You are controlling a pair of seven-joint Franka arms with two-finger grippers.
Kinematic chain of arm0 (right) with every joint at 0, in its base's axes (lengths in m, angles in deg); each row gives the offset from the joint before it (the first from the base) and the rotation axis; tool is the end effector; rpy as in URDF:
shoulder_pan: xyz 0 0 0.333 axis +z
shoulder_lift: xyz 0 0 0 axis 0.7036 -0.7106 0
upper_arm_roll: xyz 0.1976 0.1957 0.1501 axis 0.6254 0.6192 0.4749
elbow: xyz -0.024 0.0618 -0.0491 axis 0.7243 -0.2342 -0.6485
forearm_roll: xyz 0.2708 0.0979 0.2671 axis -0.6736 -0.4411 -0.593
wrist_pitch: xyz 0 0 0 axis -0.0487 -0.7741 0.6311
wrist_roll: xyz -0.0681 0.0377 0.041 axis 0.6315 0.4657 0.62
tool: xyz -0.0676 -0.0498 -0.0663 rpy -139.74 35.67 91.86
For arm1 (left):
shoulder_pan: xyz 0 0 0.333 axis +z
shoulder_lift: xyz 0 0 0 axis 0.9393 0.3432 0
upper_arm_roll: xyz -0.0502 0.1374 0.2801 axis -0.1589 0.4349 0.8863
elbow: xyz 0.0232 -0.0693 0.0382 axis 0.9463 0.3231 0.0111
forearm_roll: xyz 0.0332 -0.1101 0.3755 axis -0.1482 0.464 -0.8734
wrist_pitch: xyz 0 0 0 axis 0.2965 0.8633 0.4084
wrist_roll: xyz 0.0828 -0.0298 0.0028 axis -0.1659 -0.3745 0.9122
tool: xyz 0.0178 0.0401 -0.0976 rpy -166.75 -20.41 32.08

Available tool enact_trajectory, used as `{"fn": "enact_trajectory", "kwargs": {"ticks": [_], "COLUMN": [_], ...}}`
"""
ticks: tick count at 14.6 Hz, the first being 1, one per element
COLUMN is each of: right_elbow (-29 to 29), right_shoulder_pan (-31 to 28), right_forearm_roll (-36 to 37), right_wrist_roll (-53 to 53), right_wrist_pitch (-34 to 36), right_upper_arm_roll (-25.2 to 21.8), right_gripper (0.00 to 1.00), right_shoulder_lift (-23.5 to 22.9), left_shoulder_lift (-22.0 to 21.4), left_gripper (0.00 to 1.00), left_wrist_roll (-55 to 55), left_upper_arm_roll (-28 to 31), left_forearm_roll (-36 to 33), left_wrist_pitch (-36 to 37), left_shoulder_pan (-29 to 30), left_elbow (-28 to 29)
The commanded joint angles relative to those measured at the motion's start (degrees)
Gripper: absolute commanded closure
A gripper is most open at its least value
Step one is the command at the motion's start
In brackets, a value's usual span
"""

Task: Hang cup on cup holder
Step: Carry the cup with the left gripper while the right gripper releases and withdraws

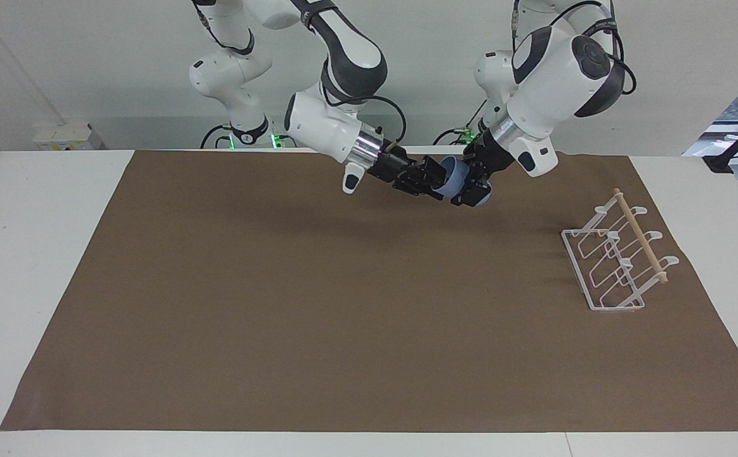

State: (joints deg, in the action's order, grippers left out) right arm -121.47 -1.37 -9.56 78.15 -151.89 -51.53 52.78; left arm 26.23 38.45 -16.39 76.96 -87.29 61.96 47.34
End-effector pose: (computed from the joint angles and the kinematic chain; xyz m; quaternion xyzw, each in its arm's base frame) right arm 0.4992 0.3858 0.4650 -0.8179 0.2357 0.0034 0.5249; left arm 0.4947 -0.2716 0.5499 0.7963 0.5781 -0.1351 0.1158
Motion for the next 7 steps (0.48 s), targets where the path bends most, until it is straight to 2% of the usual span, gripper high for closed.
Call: {"fn": "enact_trajectory", "kwargs": {"ticks": [1,3,4,6,7], "right_elbow": [0.9,2.1,3.5,4.3,4.0], "right_shoulder_pan": [-6.8,-14.6,-18.3,-22.6,-24.3], "right_forearm_roll": [9.1,19.8,23.8,35.2,44.6], "right_wrist_roll": [-0.3,-0.2,-0.2,-0.3,-0.3], "right_wrist_pitch": [-0.1,13.8,19.4,26.8,28.4], "right_upper_arm_roll": [-0.8,-0.9,-0.9,-1.1,-1.1], "right_gripper": [0.01,0.01,0.01,0.01,0.01], "right_shoulder_lift": [1.4,1.7,1.8,3.3,5.0], "left_shoulder_lift": [-1.7,-1.7,-1.2,2.5,4.4], "left_gripper": [1.00,1.00,1.00,1.00,1.00], "left_wrist_roll": [-0.7,-0.5,-0.5,-0.4,-0.4], "left_upper_arm_roll": [0.0,-0.1,-0.3,-1.4,-1.5], "left_forearm_roll": [-12.1,-21.6,-29.4,-42.7,-50.1], "left_wrist_pitch": [2.5,3.6,5.5,7.7,8.6], "left_shoulder_pan": [-0.3,-0.3,-0.4,-0.4,-0.4], "left_elbow": [1.8,2.0,1.9,2.0,2.0]}}
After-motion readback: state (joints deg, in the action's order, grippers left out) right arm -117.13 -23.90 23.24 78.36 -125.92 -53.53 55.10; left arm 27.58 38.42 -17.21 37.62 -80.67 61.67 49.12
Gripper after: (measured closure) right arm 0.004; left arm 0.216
